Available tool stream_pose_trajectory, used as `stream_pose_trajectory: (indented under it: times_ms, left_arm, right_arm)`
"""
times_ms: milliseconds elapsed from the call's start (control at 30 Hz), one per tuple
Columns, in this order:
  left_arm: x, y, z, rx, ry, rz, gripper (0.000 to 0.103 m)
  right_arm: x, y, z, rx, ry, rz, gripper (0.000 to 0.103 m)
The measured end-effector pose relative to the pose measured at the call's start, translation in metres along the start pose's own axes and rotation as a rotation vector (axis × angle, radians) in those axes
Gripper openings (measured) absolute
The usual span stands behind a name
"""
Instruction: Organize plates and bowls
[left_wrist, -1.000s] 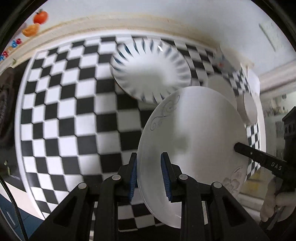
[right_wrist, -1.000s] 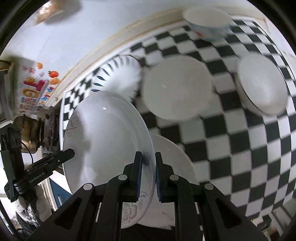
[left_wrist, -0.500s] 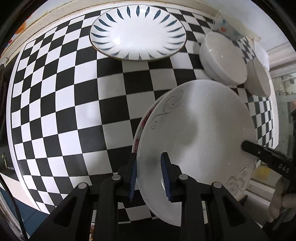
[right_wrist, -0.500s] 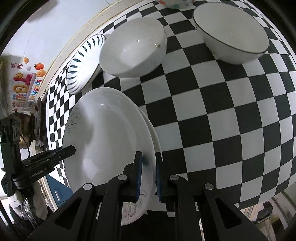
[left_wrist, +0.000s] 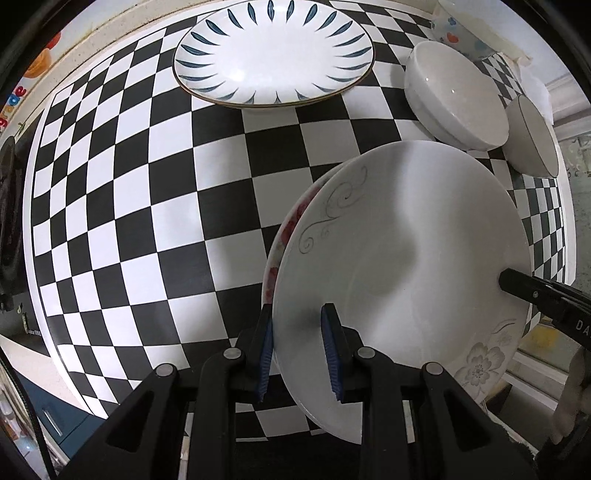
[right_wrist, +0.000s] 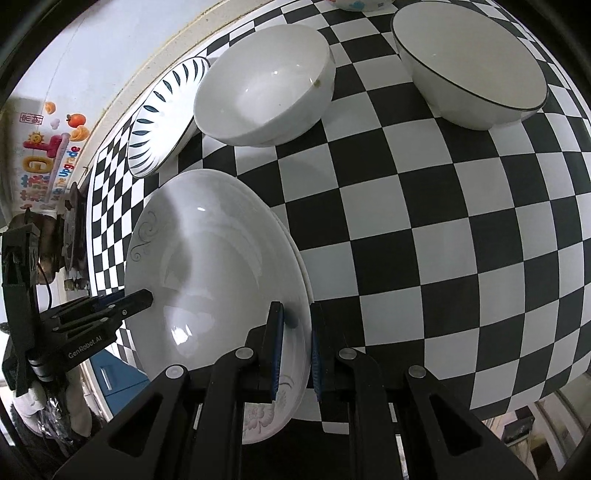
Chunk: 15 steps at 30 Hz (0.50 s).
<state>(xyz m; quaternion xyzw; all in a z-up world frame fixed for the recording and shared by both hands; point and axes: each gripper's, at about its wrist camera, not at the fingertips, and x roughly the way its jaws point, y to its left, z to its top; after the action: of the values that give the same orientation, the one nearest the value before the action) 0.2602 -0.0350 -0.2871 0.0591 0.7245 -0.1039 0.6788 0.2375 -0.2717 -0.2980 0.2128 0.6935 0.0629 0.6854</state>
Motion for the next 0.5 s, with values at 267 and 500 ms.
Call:
stream_pose_trajectory:
  times_ms: [267,500]
  left_arm:
    - [0.012,-0.015,0.001,0.011,0.039,0.024,0.022]
    - [0.015,-0.024,0.009,0.013,0.04,0.038,0.022]
  right_arm:
    - [0.001,-0.001,0.001,-0.006,0.015,-0.034,0.015]
    - [0.002,0.001,0.003,-0.02,0.024,-0.063,0.015]
